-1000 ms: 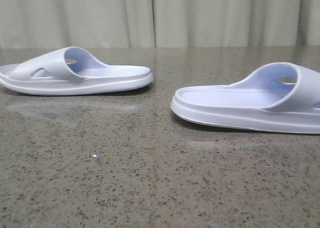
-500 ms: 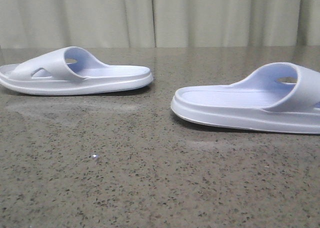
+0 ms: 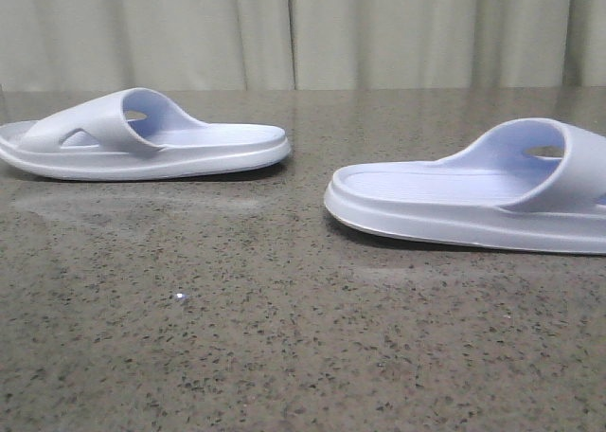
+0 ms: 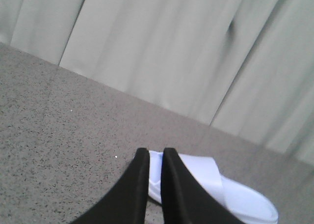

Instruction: Insert blue slippers together front up

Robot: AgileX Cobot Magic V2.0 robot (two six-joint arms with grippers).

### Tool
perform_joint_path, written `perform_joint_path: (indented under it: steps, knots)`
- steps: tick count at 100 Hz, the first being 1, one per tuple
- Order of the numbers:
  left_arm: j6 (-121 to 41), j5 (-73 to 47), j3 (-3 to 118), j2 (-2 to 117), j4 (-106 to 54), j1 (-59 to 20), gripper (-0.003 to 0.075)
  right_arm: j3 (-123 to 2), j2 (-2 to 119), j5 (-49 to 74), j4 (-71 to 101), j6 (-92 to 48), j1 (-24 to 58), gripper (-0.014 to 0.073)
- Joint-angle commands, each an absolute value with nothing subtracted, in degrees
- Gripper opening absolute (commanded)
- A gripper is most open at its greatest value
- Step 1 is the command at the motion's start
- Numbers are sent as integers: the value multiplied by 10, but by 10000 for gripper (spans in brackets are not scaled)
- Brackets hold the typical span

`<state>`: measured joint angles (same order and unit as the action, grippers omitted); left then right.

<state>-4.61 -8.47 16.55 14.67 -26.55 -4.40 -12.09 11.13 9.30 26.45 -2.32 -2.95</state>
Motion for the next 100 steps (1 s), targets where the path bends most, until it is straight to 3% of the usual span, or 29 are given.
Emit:
perform_joint_path:
  steps: [1, 16, 27, 57, 66, 86, 100]
  knots:
    - [-47, -128, 248, 222, -191, -48, 15, -204, 186, 131, 201, -35, -31, -77]
    - [-47, -265, 350, 342, -146, -48, 15, -313, 301, 290, 147, -35, -31, -78]
    - [-47, -295, 369, 389, -146, -48, 15, -341, 346, 353, 147, -35, -30, -78]
    - [-109, -350, 372, 434, -195, -48, 17, -365, 381, 401, 136, -35, -30, -76]
    - [-162, -353, 372, 435, -261, -48, 29, -371, 387, 409, 139, -40, -30, -34]
    - [-266, -356, 372, 435, -384, -48, 208, -394, 389, 422, 174, -59, -30, 194]
    - [-284, -359, 375, 435, -420, -48, 343, -405, 389, 421, 176, -59, -30, 201]
